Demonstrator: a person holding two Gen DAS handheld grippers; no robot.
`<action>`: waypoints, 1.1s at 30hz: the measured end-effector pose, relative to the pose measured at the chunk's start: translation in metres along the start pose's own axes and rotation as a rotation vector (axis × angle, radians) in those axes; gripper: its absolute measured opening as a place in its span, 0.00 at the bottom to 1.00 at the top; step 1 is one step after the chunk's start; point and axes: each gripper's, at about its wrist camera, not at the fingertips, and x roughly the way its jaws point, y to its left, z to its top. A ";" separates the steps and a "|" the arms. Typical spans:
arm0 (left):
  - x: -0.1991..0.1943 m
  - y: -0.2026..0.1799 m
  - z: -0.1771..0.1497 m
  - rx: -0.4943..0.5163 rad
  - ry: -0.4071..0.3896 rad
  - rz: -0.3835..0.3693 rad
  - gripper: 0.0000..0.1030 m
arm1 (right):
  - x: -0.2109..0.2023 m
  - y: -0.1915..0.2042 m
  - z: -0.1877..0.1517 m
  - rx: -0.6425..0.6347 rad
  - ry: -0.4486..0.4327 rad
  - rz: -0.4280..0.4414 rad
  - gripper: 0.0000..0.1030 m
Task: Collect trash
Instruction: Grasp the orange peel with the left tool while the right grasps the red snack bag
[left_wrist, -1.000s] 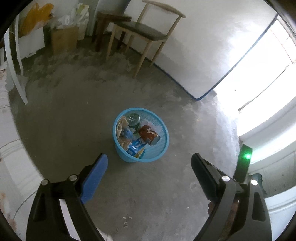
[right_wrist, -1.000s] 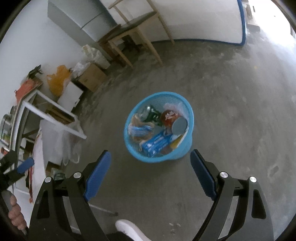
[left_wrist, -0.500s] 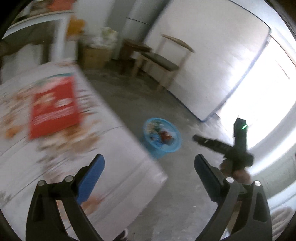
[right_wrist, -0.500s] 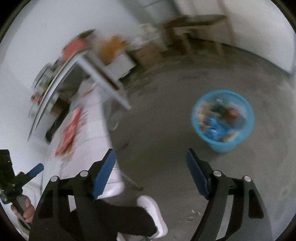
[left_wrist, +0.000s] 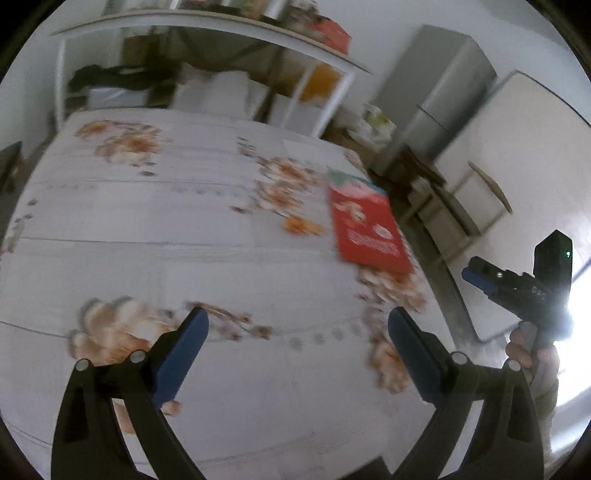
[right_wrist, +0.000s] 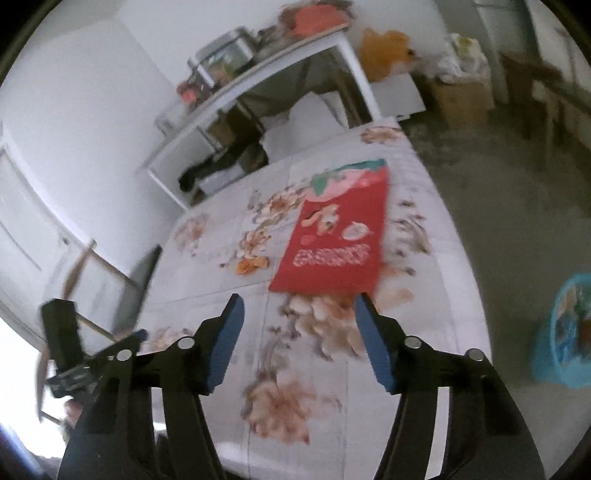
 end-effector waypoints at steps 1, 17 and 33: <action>-0.002 0.005 0.003 -0.001 -0.008 0.011 0.93 | 0.006 0.003 0.003 -0.016 -0.004 -0.035 0.54; 0.071 -0.010 0.062 0.159 0.061 0.020 0.85 | 0.102 -0.050 0.039 0.113 0.184 -0.288 0.40; 0.177 -0.048 0.077 0.398 0.183 0.230 0.25 | 0.106 -0.039 0.028 -0.014 0.197 -0.318 0.02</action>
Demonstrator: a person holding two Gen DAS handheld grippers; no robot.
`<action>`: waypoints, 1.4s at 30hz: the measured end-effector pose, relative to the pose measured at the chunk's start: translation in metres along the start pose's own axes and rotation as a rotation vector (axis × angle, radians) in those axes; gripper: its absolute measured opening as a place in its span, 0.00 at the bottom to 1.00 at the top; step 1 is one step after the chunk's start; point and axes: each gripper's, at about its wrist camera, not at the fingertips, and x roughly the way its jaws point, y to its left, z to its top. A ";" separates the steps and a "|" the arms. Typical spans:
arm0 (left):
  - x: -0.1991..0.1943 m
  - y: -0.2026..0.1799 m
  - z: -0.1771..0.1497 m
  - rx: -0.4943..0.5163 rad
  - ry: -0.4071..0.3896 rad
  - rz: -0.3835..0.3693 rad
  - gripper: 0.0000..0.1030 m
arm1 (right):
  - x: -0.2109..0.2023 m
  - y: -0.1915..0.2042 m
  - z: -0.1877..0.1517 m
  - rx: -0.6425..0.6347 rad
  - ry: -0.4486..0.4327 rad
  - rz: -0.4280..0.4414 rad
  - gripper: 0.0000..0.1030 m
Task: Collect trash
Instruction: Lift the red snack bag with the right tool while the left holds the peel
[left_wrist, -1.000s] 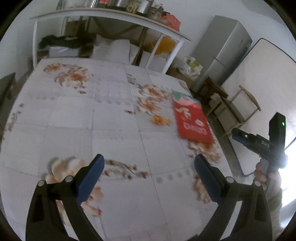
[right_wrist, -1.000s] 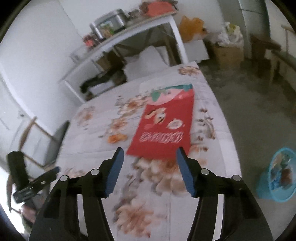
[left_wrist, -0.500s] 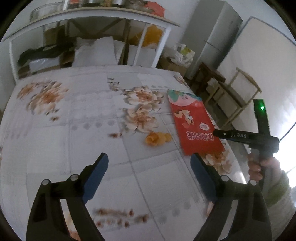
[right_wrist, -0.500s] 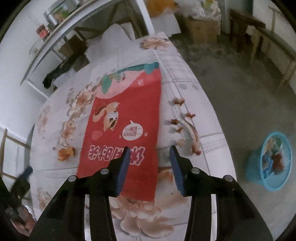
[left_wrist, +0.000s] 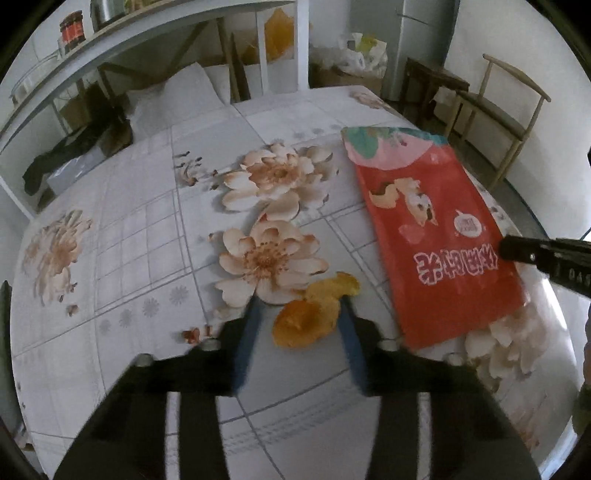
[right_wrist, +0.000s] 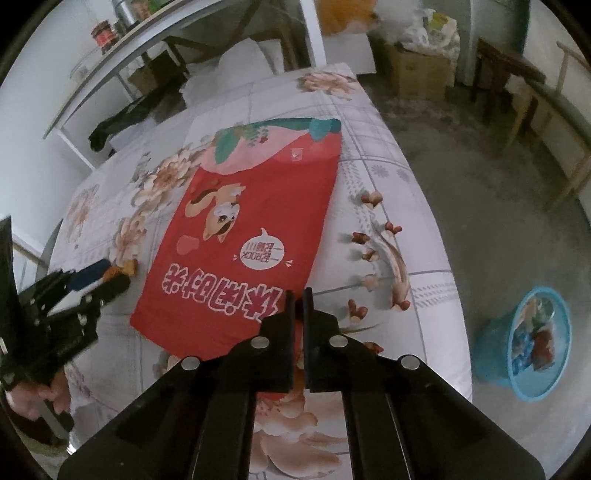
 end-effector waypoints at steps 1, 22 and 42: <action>0.000 0.000 0.000 0.000 -0.005 0.006 0.19 | 0.002 0.002 0.001 -0.014 -0.001 -0.005 0.01; -0.097 -0.055 -0.119 -0.053 -0.026 -0.437 0.09 | -0.073 0.001 -0.143 -0.066 0.052 0.149 0.00; -0.096 -0.063 -0.153 -0.078 0.005 -0.417 0.09 | -0.066 -0.026 -0.179 0.328 0.105 0.543 0.24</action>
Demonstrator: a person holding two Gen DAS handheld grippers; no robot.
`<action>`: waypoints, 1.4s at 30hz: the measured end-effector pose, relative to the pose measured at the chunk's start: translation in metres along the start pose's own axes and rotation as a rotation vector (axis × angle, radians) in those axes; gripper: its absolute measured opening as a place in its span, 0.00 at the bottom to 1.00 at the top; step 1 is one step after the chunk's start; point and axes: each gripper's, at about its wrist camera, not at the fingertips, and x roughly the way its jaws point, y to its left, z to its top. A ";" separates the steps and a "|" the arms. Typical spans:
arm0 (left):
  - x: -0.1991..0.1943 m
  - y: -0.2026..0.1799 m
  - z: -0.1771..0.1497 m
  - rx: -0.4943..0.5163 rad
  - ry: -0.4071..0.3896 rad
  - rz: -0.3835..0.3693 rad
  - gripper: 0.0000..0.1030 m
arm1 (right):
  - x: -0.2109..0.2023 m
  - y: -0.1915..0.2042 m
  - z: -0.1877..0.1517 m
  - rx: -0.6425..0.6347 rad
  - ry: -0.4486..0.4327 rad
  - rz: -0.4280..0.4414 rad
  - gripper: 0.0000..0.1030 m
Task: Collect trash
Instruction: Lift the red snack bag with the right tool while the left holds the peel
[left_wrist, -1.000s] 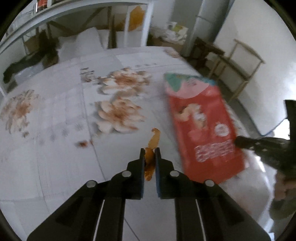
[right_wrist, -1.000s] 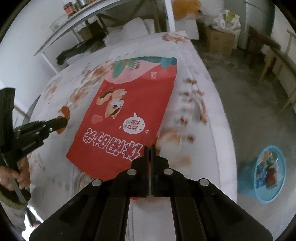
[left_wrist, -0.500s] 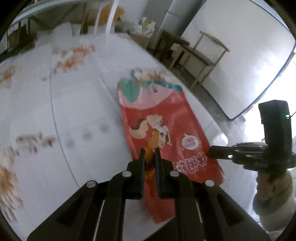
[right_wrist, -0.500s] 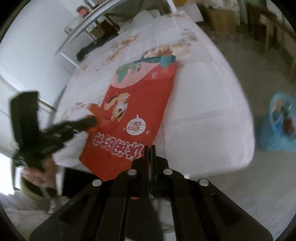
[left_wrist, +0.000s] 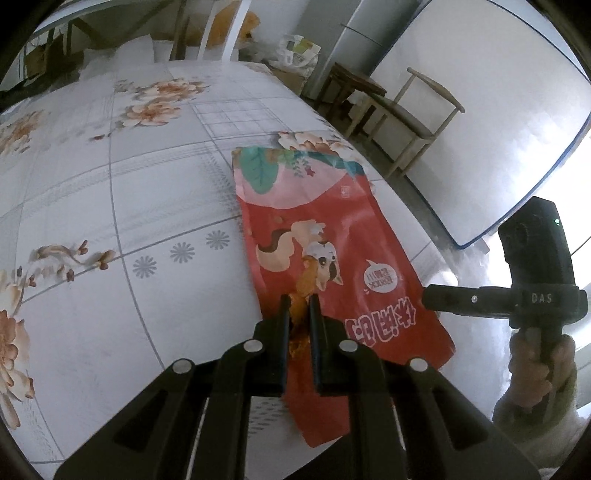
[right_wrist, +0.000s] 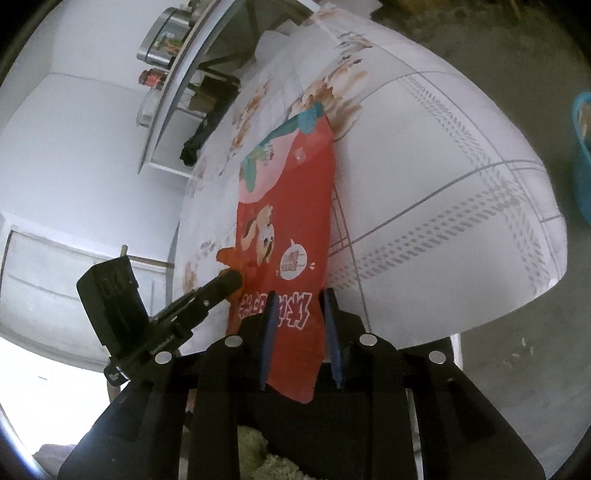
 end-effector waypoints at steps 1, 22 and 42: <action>0.000 0.000 -0.001 0.001 0.000 0.000 0.09 | -0.001 0.002 0.000 0.000 -0.005 -0.017 0.24; 0.000 0.003 0.000 0.005 -0.024 0.014 0.09 | -0.001 -0.014 -0.009 0.174 0.067 0.284 0.46; 0.006 -0.016 -0.006 0.064 0.013 -0.045 0.09 | -0.004 -0.040 -0.044 0.280 0.097 0.215 0.27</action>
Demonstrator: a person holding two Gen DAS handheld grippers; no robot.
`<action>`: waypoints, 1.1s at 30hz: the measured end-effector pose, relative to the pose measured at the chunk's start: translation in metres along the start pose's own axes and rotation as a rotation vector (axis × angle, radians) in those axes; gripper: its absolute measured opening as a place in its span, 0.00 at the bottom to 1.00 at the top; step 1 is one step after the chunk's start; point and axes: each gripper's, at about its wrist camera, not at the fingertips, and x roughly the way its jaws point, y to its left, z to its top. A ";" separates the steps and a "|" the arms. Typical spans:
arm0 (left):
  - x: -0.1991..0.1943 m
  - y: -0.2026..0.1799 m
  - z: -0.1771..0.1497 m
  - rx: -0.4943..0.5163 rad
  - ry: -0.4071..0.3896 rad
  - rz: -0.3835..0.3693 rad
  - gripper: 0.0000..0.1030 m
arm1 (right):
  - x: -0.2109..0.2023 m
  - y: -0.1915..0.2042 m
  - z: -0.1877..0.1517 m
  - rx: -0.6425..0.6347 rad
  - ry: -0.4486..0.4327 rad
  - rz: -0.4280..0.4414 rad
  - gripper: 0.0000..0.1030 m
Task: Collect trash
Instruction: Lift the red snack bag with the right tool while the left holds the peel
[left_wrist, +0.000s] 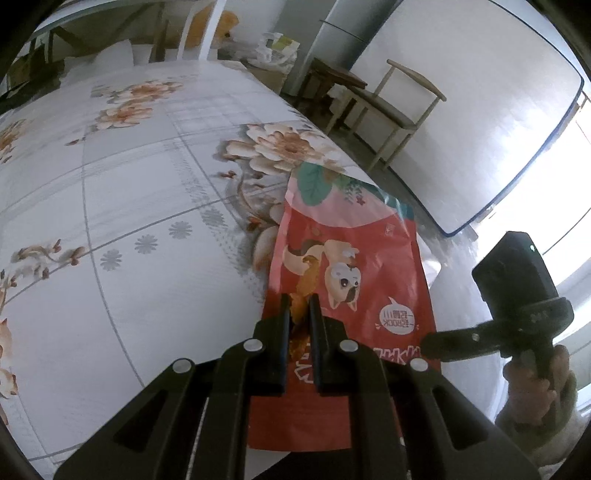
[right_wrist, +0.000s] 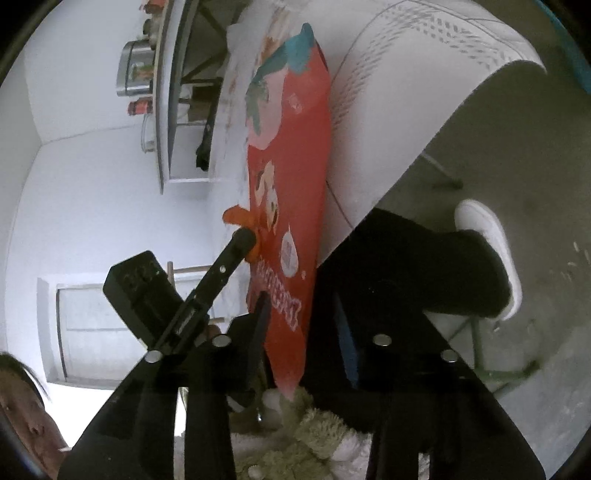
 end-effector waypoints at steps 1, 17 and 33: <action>0.000 -0.001 0.000 0.006 0.001 0.004 0.09 | 0.002 0.004 0.001 -0.004 0.000 0.004 0.22; 0.003 -0.004 0.000 0.015 -0.004 0.013 0.09 | 0.004 0.038 0.016 -0.212 -0.134 -0.179 0.11; 0.000 -0.011 0.001 0.012 -0.031 0.080 0.08 | 0.011 0.056 0.012 -0.297 -0.225 -0.242 0.01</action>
